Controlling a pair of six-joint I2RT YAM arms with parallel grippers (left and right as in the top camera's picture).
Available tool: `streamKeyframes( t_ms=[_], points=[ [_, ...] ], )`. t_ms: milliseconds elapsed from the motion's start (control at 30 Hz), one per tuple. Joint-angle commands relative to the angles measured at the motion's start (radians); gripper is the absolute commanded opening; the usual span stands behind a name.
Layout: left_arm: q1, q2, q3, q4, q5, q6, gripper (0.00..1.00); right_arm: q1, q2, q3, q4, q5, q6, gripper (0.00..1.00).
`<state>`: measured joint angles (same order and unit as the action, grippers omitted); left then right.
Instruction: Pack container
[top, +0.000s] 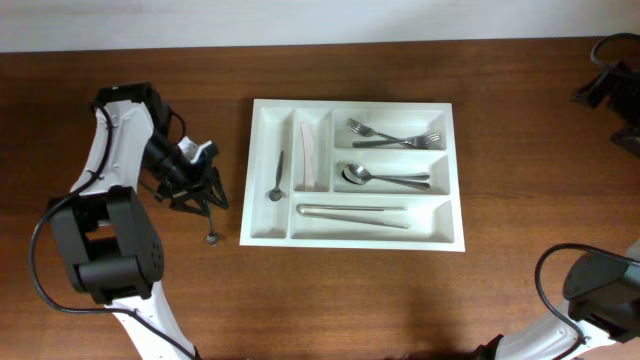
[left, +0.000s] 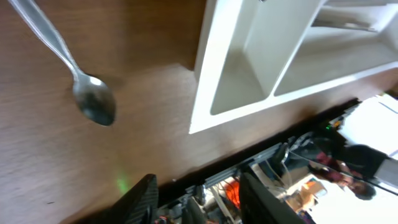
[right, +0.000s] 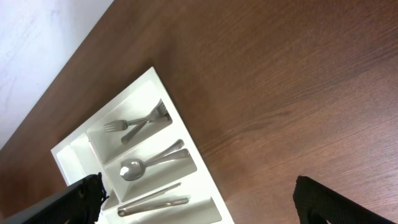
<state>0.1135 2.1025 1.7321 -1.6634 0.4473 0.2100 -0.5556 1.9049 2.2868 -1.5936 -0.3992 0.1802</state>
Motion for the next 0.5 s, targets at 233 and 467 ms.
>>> streamKeyframes(
  t_ms=[233,467],
  points=[
    [0.011,-0.055,-0.076,-0.025,-0.019,0.032,0.40,-0.001,0.004,-0.005,0.000,-0.012,0.001,0.99],
    [0.111,-0.282,-0.117,-0.025,-0.027,0.043,0.39,-0.001,0.004,-0.005,0.000,-0.012,0.001,0.99]
  ],
)
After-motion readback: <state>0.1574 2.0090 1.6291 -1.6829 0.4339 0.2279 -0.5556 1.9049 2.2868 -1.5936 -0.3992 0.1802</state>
